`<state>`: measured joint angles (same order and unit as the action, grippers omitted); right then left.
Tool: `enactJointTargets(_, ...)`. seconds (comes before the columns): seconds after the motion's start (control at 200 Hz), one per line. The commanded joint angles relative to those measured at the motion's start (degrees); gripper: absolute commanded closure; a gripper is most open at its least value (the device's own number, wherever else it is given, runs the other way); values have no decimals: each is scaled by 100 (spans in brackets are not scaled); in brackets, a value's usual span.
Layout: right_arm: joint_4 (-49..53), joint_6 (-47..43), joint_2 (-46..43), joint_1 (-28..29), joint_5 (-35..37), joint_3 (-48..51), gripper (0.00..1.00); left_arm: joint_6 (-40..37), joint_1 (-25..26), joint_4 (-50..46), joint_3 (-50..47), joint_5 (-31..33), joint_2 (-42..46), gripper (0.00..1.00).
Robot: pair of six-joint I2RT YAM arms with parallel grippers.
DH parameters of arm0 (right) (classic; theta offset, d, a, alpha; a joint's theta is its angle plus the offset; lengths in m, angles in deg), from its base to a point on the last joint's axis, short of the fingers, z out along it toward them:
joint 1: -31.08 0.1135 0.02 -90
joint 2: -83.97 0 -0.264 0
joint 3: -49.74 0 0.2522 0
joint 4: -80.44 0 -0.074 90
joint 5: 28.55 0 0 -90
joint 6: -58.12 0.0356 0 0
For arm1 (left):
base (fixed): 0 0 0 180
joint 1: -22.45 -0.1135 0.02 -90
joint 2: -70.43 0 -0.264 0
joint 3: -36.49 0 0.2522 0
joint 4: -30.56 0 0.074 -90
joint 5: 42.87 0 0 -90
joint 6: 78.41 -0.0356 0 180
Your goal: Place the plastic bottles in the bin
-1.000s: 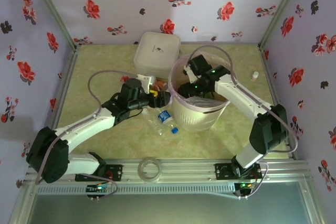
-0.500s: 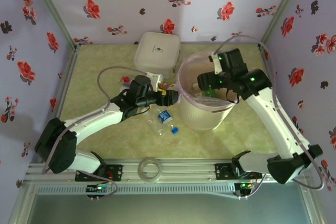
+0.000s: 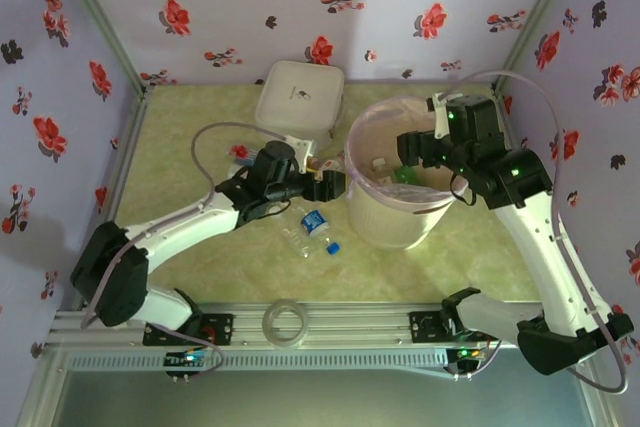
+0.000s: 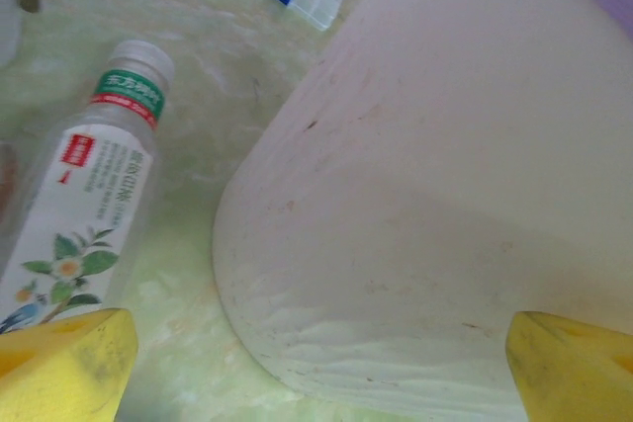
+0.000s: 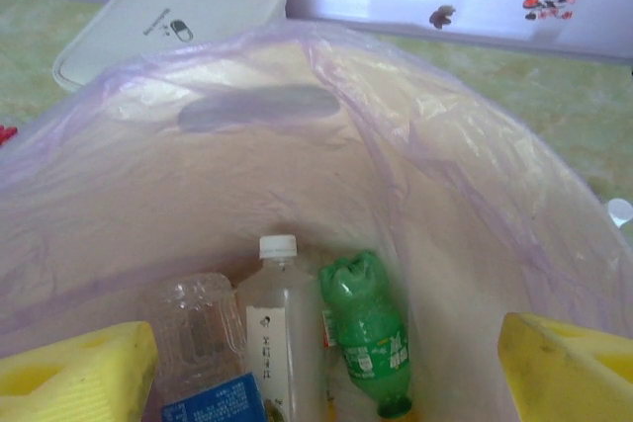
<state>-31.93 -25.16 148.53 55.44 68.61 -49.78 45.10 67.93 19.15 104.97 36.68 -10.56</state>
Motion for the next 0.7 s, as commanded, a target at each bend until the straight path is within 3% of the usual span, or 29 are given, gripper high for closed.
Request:
enactJointTargets(0.0, -268, 163, 56, -35, 0, -107, 10, -26, -61, -507, 76, 567, 550, 3)
enactJointTargets(0.19, -443, 203, 149, -37, -73, -90, 10, 867, -392, -1194, -407, 1033, 1442, 4)
enactJointTargets(0.28, -461, 202, 179, -32, -62, -108, 10, 2034, -553, -1921, -608, 1336, 1758, 7)
enactJointTargets(0.305, -450, 200, 189, -36, -60, -112, 10, 2641, -571, -2254, -655, 1561, 1821, 12)
enactJointTargets(0.355, -445, 207, 213, -37, -59, -121, 10, 3729, -573, -2732, -811, 1720, 1933, 30)
enactJointTargets(0.395, -443, 207, 233, -36, -60, -118, 10, 4308, -533, -2686, -1035, 1577, 2030, 35)
enactJointTargets(0.48, -479, 233, 248, -37, -51, -87, 10, 5167, -293, -2460, -1501, 1369, 2194, 34)
enactJointTargets(0.6, -512, 253, 242, -37, -37, -41, 10, 5595, -2, -2842, -1711, 1632, 2295, 30)
enactJointTargets(0.695, -500, 236, 239, -37, 4, -30, 10, 6002, 120, -2547, -2065, 1654, 2355, 29)
